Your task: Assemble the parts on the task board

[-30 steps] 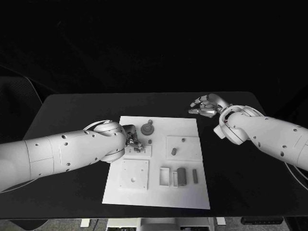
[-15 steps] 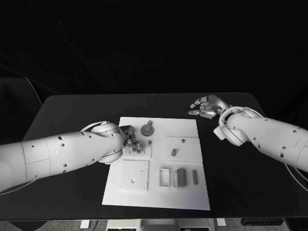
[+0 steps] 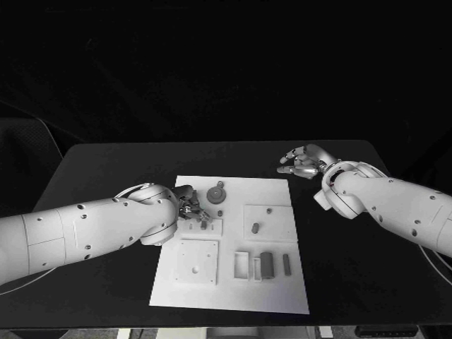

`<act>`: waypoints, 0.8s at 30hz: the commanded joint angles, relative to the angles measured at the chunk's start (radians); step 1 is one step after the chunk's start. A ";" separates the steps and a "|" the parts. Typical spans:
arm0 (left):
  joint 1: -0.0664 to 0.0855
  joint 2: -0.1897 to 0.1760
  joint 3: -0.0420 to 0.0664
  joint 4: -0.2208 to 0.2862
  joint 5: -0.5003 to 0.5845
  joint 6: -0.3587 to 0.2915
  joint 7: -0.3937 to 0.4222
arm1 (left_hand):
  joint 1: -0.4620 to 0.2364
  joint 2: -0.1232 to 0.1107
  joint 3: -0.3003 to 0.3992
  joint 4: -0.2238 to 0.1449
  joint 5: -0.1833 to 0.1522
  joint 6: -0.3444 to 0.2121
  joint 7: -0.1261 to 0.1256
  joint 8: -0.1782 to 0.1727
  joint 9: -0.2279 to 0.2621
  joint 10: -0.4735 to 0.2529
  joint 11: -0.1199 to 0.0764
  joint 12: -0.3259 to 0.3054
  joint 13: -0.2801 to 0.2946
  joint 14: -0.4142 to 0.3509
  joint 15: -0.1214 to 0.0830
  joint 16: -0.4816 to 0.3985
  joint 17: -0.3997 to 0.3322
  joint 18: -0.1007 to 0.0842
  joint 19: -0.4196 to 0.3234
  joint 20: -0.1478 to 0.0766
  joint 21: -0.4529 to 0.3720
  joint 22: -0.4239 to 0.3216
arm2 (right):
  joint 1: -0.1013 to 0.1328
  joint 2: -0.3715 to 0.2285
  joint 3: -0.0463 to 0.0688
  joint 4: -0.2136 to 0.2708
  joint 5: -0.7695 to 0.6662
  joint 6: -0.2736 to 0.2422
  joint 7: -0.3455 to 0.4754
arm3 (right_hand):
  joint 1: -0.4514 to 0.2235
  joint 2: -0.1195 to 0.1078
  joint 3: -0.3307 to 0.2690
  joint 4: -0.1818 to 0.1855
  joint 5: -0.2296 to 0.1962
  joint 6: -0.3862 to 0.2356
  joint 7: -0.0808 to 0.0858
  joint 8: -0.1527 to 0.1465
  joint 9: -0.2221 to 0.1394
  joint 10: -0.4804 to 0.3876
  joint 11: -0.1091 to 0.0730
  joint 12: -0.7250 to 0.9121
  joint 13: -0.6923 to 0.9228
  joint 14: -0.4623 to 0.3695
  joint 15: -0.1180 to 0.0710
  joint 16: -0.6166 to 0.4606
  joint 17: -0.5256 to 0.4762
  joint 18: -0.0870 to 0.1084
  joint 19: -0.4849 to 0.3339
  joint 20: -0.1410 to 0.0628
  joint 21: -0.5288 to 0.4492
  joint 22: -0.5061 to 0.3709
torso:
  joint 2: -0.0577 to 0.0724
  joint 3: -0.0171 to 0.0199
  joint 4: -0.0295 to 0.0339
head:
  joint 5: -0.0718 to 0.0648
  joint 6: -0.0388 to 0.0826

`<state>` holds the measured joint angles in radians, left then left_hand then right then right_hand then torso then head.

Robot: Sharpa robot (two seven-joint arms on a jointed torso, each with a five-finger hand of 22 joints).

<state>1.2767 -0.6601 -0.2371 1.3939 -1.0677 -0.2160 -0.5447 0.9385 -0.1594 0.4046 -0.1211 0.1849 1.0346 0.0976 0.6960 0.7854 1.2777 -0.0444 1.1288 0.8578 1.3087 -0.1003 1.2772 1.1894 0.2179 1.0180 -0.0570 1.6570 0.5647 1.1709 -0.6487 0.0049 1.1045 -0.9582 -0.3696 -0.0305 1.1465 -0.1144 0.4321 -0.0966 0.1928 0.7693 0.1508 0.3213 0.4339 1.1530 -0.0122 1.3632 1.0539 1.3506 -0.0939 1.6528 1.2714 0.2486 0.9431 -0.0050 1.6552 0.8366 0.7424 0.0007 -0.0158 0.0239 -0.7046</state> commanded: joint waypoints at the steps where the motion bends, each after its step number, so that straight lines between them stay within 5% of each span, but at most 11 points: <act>1: 0.007 -0.007 0.001 0.009 0.031 -0.064 0.044 | 0.012 -0.001 0.001 0.001 -0.002 -0.027 0.012 -0.015 -0.008 -0.028 0.011 -0.023 -0.014 -0.024 0.006 -0.029 -0.013 0.013 -0.026 0.003 0.000 -0.012 | -0.001 -0.001 0.000 0.000 0.002 0.012 0.005 | -0.012 0.000 -0.001 0.006 0.006 0.013 0.019 0.005 0.000 -0.006 -0.002 -0.003 -0.001 -0.008 0.000 0.005 0.000 0.013 0.004 -0.001 0.057 -0.001 | 0.000 0.0004 -0.0001 | 0.001 0.009; 9: 0.030 -0.032 0.002 0.020 0.048 -0.064 0.083 | 0.031 0.003 0.005 0.000 -0.002 -0.040 0.018 -0.029 -0.019 -0.069 0.034 -0.074 -0.047 -0.066 0.023 -0.091 -0.045 -0.004 -0.069 0.011 -0.042 -0.040 | -0.002 -0.001 0.000 -0.002 0.003 0.013 0.006 | -0.012 0.000 -0.001 0.006 0.006 0.013 0.019 0.005 0.000 -0.006 -0.002 -0.003 -0.001 -0.008 0.000 0.005 0.000 0.013 0.004 -0.001 0.057 -0.001 | 0.000 0.0005 0.0003 | 0.005 0.028; 13: 0.044 -0.039 0.003 0.000 0.039 -0.065 0.150 | 0.109 0.035 0.102 0.004 0.006 -0.051 0.025 -0.073 -0.057 -0.103 0.067 -0.175 -0.125 -0.083 0.053 -0.202 -0.120 -0.029 -0.094 0.019 -0.111 -0.091 | -0.002 0.001 0.000 -0.007 0.003 0.015 0.006 | -0.013 0.000 -0.001 0.006 0.007 0.013 0.019 0.005 0.000 -0.006 -0.002 -0.003 -0.001 -0.007 0.000 0.005 0.001 0.013 0.004 -0.001 0.057 -0.001 | 0.000 -0.0006 0.0001 | 0.008 0.042; 24: 0.068 -0.020 0.004 -0.113 0.042 -0.145 0.387 | 0.238 0.015 0.131 -0.015 -0.001 -0.072 0.036 -0.184 -0.128 -0.209 0.138 -0.371 -0.276 -0.170 0.126 -0.396 -0.229 -0.079 -0.199 0.044 -0.250 -0.181 | -0.005 0.003 0.000 -0.017 0.009 0.019 0.009 | -0.013 0.001 0.000 0.007 0.007 0.013 0.019 0.005 0.000 -0.006 -0.002 -0.003 -0.001 -0.007 0.000 0.005 0.001 0.013 0.005 -0.001 0.057 -0.001 | 0.001 -0.0027 0.0000 | 0.007 0.061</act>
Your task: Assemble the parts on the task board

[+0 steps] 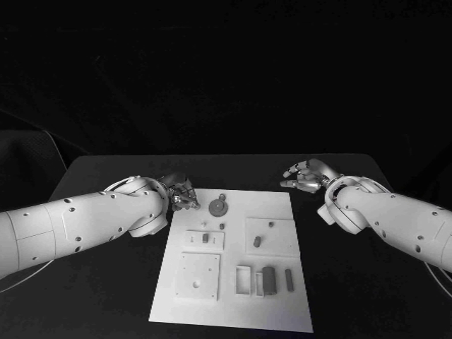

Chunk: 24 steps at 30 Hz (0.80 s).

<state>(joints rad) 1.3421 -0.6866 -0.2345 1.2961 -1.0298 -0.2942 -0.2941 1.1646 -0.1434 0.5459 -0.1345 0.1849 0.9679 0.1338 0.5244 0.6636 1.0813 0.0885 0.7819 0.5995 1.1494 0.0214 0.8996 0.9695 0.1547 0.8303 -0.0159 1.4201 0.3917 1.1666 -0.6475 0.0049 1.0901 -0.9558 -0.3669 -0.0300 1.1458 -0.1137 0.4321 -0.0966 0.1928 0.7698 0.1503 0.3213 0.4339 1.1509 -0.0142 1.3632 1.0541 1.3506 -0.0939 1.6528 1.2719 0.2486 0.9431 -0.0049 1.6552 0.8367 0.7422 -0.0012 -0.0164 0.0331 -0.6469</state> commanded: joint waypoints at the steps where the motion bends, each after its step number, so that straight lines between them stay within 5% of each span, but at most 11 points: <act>1: 0.004 0.011 0.002 -0.026 -0.003 -0.074 0.155 | 0.018 -0.002 -0.015 -0.002 -0.002 -0.006 -0.002 -0.019 -0.009 -0.020 0.011 -0.041 -0.030 -0.017 0.009 -0.032 -0.015 -0.018 -0.018 0.004 -0.021 -0.014 | -0.001 0.002 0.000 -0.003 0.007 0.016 0.008 | -0.012 0.000 0.000 0.007 0.007 0.012 0.020 0.005 0.000 -0.004 0.000 -0.003 -0.001 -0.007 0.000 0.005 0.001 0.013 0.005 -0.001 0.057 -0.001 | 0.001 -0.0007 0.0006 | -0.003 0.004; 8: 0.008 0.055 0.000 -0.128 -0.118 -0.070 0.211 | 0.036 -0.012 -0.050 -0.003 -0.003 -0.011 -0.010 -0.046 -0.022 -0.025 0.021 -0.092 -0.071 -0.055 0.032 -0.087 -0.040 -0.032 -0.057 0.014 -0.059 -0.035 | -0.001 0.005 0.000 -0.007 0.007 0.019 0.009 | -0.013 0.000 0.000 0.007 0.007 0.012 0.020 0.005 0.000 -0.004 0.000 -0.003 -0.001 -0.006 0.000 0.006 0.001 0.013 0.005 -0.001 0.057 -0.001 | 0.001 -0.0002 0.0015 | -0.001 0.006; 14: 0.008 0.082 -0.001 -0.190 -0.117 -0.053 0.176 | 0.014 -0.021 -0.206 0.007 -0.003 -0.011 0.005 -0.085 -0.036 -0.012 0.026 -0.147 -0.120 -0.061 0.046 -0.134 -0.063 -0.042 -0.075 0.020 -0.087 -0.047 | -0.001 0.006 0.000 -0.009 0.007 0.022 0.008 | -0.013 0.001 0.000 0.007 0.007 0.012 0.020 0.005 0.000 -0.004 0.000 -0.003 -0.001 -0.006 0.000 0.006 0.001 0.013 0.005 -0.001 0.057 -0.001 | 0.002 0.0015 -0.0002 | -0.003 0.005; 19: 0.007 0.111 -0.001 -0.230 -0.069 0.009 0.104 | -0.149 -0.014 -0.296 0.093 -0.002 0.033 0.008 -0.109 -0.046 0.042 0.016 -0.160 -0.145 0.009 0.026 -0.129 -0.062 -0.029 -0.010 0.010 -0.078 -0.044 | -0.001 0.009 0.000 -0.010 0.007 0.024 0.008 | -0.014 0.001 0.000 0.007 0.007 0.012 0.020 0.005 0.000 -0.004 0.000 -0.003 -0.001 -0.006 0.000 0.006 0.001 0.013 0.005 -0.001 0.057 -0.001 | 0.003 0.0015 -0.0012 | -0.003 0.005; 24: 0.006 0.144 -0.001 -0.262 -0.068 0.089 -0.009 | -0.253 -0.005 -0.311 0.191 -0.001 0.063 0.004 -0.122 -0.050 0.123 -0.010 -0.130 -0.141 0.080 -0.004 -0.097 -0.043 -0.010 0.058 -0.007 -0.048 -0.033 | -0.002 0.010 0.000 -0.011 0.007 0.025 0.007 | -0.014 0.001 0.000 0.008 0.007 0.013 0.020 0.005 0.000 -0.004 0.000 -0.003 -0.001 -0.006 0.000 0.006 0.000 0.013 0.005 -0.001 0.057 -0.001 | 0.002 0.0012 -0.0006 | -0.001 0.002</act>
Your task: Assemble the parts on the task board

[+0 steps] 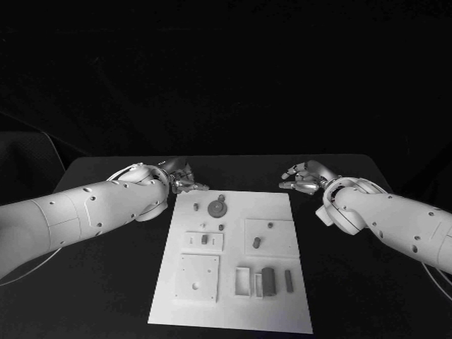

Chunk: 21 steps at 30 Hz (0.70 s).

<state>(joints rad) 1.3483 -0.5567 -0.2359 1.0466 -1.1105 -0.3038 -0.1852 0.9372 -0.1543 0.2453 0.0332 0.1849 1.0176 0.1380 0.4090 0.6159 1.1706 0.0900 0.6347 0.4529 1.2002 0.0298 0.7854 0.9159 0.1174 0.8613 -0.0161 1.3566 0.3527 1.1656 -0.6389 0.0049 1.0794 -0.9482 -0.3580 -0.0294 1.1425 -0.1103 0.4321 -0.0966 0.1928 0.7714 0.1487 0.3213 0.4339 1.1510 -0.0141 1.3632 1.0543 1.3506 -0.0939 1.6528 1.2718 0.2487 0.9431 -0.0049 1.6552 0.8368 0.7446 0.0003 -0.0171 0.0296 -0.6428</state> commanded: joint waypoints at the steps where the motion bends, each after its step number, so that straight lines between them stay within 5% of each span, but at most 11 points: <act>1: 0.000 0.021 0.000 -0.021 0.016 0.102 -0.138 | -0.036 0.009 -0.019 0.032 -0.001 0.019 -0.001 -0.009 -0.002 0.057 -0.020 0.030 0.011 0.050 -0.022 0.034 0.020 0.033 0.047 -0.011 0.028 0.012 | -0.001 0.003 0.000 0.000 0.000 0.017 0.007 | -0.011 -0.002 0.000 0.008 0.007 0.011 0.021 0.005 0.000 -0.004 0.000 -0.003 -0.002 -0.006 0.000 0.006 0.001 0.013 0.005 -0.001 0.057 -0.001 | 0.000 -0.0002 0.0001 | 0.002 -0.002; 7: -0.001 0.058 0.001 -0.071 0.004 0.194 -0.234 | -0.088 0.030 -0.048 0.078 0.000 0.027 -0.001 -0.035 -0.011 0.120 -0.047 0.077 0.032 0.100 -0.053 0.098 0.064 0.049 0.104 -0.029 0.073 0.030 | -0.001 0.007 0.000 -0.002 0.000 0.019 0.006 | -0.011 -0.001 0.000 0.008 0.007 0.011 0.021 0.005 0.000 -0.004 0.000 -0.003 -0.002 -0.006 0.000 0.006 0.001 0.013 0.005 -0.001 0.057 -0.001 | 0.000 -0.0003 -0.0005 | 0.000 -0.004; 13: -0.002 0.077 0.001 -0.082 -0.005 0.253 -0.271 | 0.011 0.086 -0.020 0.027 0.018 0.048 -0.003 -0.051 -0.018 0.134 -0.061 0.114 0.052 0.108 -0.071 0.150 0.100 0.056 0.127 -0.041 0.109 0.044 | -0.001 0.010 0.000 -0.005 0.000 0.019 0.007 | -0.011 0.000 0.001 0.008 0.007 0.011 0.021 0.005 0.000 -0.004 0.000 -0.003 -0.002 -0.005 0.000 0.006 0.002 0.013 0.005 -0.001 0.057 -0.001 | 0.001 0.0007 -0.0004 | 0.001 -0.009; 21: -0.017 0.107 0.000 -0.118 -0.024 0.254 -0.303 | 0.083 0.080 0.015 -0.010 0.014 0.054 -0.003 -0.062 -0.023 0.128 -0.061 0.125 0.059 0.099 -0.072 0.164 0.109 0.054 0.126 -0.043 0.117 0.047 | -0.005 0.014 0.000 -0.006 0.000 0.020 0.007 | -0.011 0.000 0.001 0.008 0.008 0.011 0.021 0.005 0.000 -0.004 0.000 -0.003 -0.002 -0.006 0.000 0.006 0.000 0.013 0.005 -0.001 0.057 -0.001 | 0.000 -0.0004 0.0009 | 0.002 -0.013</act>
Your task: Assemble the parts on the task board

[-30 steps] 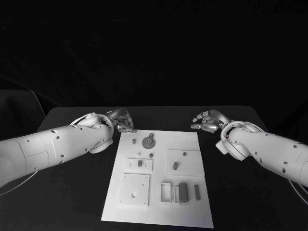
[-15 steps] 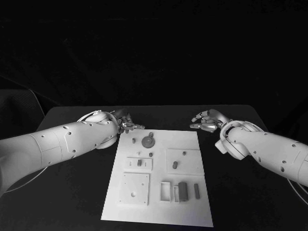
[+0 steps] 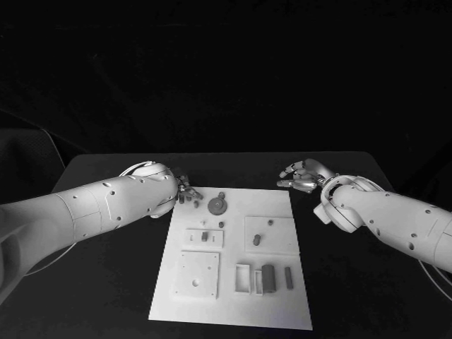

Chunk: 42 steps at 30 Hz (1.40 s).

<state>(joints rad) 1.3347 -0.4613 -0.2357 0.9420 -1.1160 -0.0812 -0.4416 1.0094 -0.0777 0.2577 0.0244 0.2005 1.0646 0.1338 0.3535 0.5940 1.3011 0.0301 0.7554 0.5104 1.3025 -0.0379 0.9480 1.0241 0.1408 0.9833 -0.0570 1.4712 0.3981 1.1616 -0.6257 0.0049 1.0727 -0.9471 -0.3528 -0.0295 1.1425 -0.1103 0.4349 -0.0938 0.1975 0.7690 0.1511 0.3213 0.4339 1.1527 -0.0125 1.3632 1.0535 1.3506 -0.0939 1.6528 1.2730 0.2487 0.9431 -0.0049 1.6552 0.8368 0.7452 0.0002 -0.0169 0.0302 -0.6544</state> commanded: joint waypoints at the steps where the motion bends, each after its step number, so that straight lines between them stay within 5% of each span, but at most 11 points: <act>1: -0.006 0.013 0.000 -0.017 -0.020 0.019 -0.049 | 0.012 0.002 0.004 -0.003 -0.002 0.007 0.002 -0.007 -0.002 -0.002 -0.001 0.005 0.001 -0.003 -0.004 0.002 0.002 0.031 0.004 -0.002 0.003 0.001 | -0.001 0.001 0.000 0.001 -0.001 0.015 0.007 | -0.011 0.000 -0.002 0.005 0.003 0.014 0.019 0.005 0.000 -0.005 -0.002 -0.003 -0.001 -0.006 0.000 0.006 -0.001 0.013 0.005 -0.001 0.057 -0.001 | -0.001 -0.0004 0.0011 | 0.001 -0.002; 18: -0.009 0.017 0.000 -0.008 -0.006 -0.020 -0.017 | 0.009 -0.011 0.003 -0.002 -0.003 0.004 0.004 -0.011 -0.004 -0.007 0.001 0.004 0.002 -0.007 -0.002 0.003 0.002 0.028 0.002 0.000 0.003 0.001 | -0.001 0.003 0.000 0.001 -0.001 0.016 0.006 | -0.011 0.001 -0.001 0.005 0.003 0.014 0.019 0.005 0.000 -0.005 -0.002 -0.003 -0.001 -0.005 0.000 0.007 0.000 0.013 0.005 -0.001 0.057 -0.001 | -0.002 0.0006 0.0011 | 0.000 -0.004; 42: -0.010 0.015 0.000 0.004 0.004 0.022 -0.002 | 0.017 -0.006 0.012 -0.004 0.001 0.008 0.002 -0.011 -0.004 -0.011 0.002 0.005 0.002 -0.011 -0.001 0.004 0.003 0.027 -0.001 -0.001 0.003 0.001 | -0.003 0.004 0.000 0.002 -0.001 0.019 0.006 | -0.011 0.002 0.000 0.005 0.004 0.014 0.019 0.005 0.000 -0.005 -0.002 -0.002 -0.001 -0.005 0.000 0.007 0.000 0.013 0.005 -0.001 0.058 -0.001 | -0.002 0.0007 0.0018 | -0.001 -0.006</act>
<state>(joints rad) 1.3249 -0.4477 -0.2357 0.9434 -1.1187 -0.0812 -0.4645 1.0192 -0.0836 0.2647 0.0174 0.2005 1.0663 0.1354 0.3484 0.5907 1.2971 0.0339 0.7552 0.5115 1.2978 -0.0401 0.9480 1.0263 0.1409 0.9830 -0.0566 1.4711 0.3976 1.1592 -0.6231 0.0050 1.0732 -0.9467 -0.3491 -0.0297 1.1425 -0.1104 0.4349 -0.0938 0.1975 0.7697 0.1504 0.3213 0.4339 1.1529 -0.0123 1.3632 1.0538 1.3505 -0.0939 1.6528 1.2726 0.2486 0.9431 -0.0049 1.6552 0.8369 0.7432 0.0013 -0.0158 0.0292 -0.6603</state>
